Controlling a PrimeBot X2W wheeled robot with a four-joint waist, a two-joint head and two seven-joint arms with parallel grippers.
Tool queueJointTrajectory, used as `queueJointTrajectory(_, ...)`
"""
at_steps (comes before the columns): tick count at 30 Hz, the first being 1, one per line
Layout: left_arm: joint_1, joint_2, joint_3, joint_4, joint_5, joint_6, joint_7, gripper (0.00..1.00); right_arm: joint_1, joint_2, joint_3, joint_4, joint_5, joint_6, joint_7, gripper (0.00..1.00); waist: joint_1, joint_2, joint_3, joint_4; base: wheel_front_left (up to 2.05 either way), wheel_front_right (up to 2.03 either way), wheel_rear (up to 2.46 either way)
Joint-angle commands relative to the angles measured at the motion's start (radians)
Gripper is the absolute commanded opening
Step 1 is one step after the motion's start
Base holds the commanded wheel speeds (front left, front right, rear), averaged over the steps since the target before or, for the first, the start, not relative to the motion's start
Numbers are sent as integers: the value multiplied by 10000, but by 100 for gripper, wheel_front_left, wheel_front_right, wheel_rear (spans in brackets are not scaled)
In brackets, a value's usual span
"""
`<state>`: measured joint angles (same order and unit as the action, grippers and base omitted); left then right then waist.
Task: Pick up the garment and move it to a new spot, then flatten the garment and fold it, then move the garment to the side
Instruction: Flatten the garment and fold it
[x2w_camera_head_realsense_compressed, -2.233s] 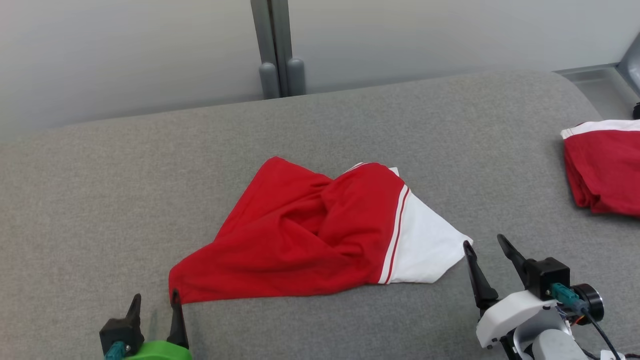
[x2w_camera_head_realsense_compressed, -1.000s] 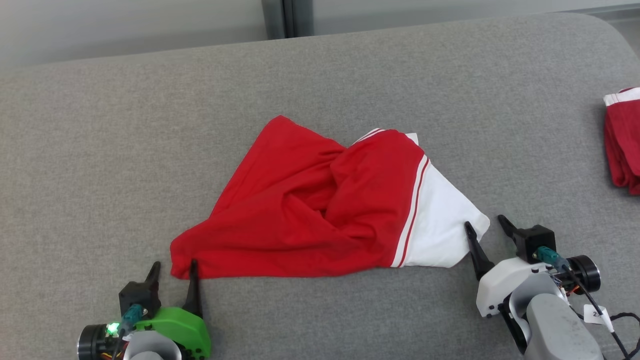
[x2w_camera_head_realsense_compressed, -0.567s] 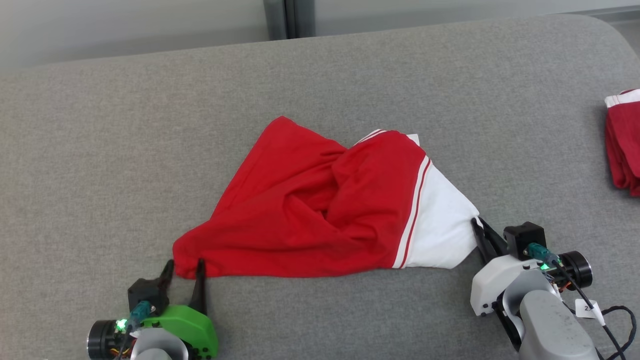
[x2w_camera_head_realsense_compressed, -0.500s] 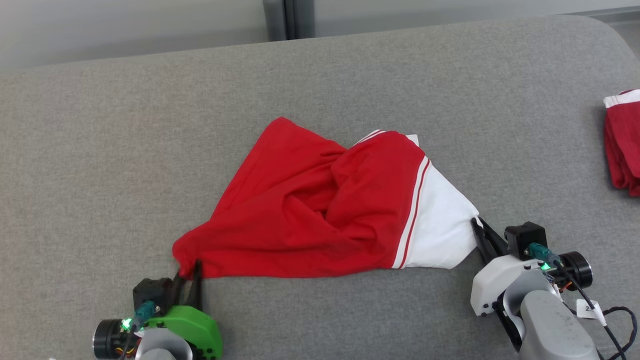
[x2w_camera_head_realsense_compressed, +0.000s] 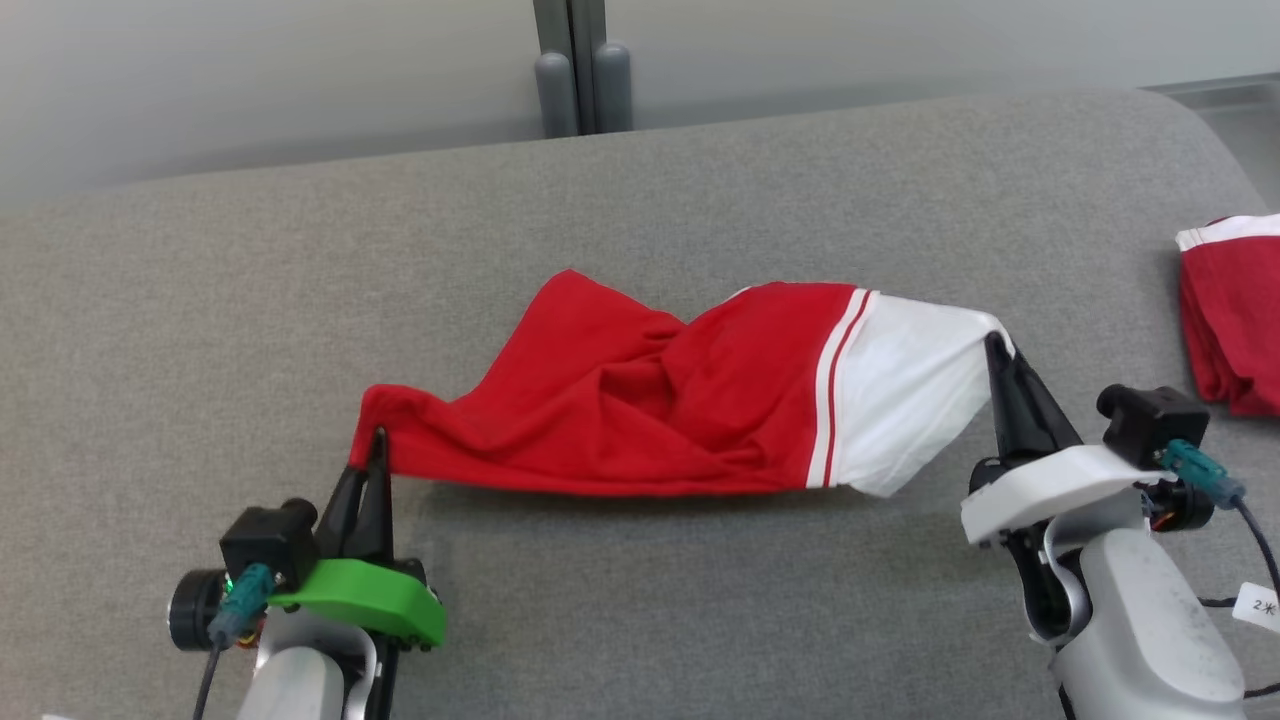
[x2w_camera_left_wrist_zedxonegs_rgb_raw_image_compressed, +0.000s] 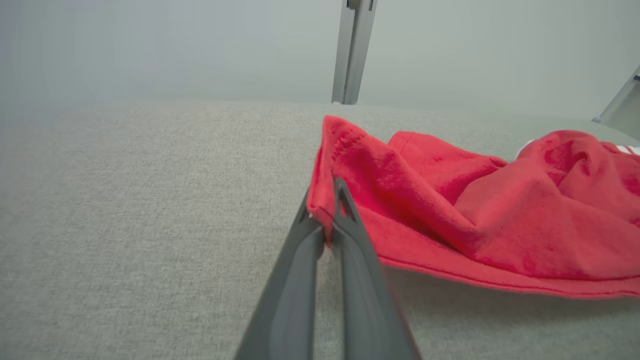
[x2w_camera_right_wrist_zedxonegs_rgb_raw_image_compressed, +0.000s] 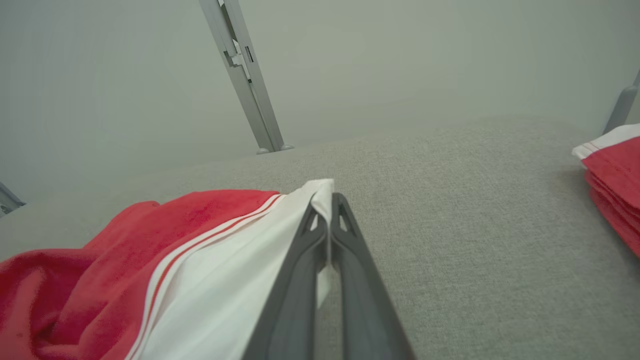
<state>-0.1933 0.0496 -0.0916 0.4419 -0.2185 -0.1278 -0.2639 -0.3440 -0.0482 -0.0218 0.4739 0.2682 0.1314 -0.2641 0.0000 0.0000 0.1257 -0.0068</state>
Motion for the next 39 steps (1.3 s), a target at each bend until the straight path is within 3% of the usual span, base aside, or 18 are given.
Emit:
queueJointTrajectory(1, -28, 153, 46, -503, -95, -35, -4, 0, -195, -51, 15, -353, 523, -16, -1, 0, 0, 0, -375, -56, 0, 0, 0)
queueJointTrajectory(7, -770, 589, -184, -2243, -570, -37, -2, 0, -1040, -55, 294, -1464, 2837, -15, -1, 0, 0, 0, -890, -235, 0, 0, 0)
queueJointTrajectory(14, -2418, 1538, -324, -3384, -1007, -38, -2, 0, -2745, -52, 738, -2693, 3944, -15, 63, 0, 0, 0, -1160, -504, 0, 0, 0)
queueJointTrajectory(20, -4012, 2338, -107, -3781, -1172, -39, 534, 0, -4469, -183, 501, -3359, 3457, -15, 727, 0, 0, 0, -891, -670, 0, 0, 0)
queueJointTrajectory(24, -5158, 2727, -45, -3582, -1236, -39, 994, 0, -5771, -204, 207, -3057, 2781, -15, 1047, 0, 0, 0, -228, -759, 0, 0, 0)
queueJointTrajectory(29, -6525, 3000, -308, -2689, -1340, -38, 1181, 0, -7345, -181, 213, -1841, 1735, -15, 1119, 0, 0, 0, 812, -828, 0, 0, 0)
queueJointTrajectory(39, -9575, 3038, -730, -205, -1149, -14, 959, 0, -10743, -96, -603, 758, -225, -15, 193, 0, 0, 0, 3034, -763, 0, 0, 0)
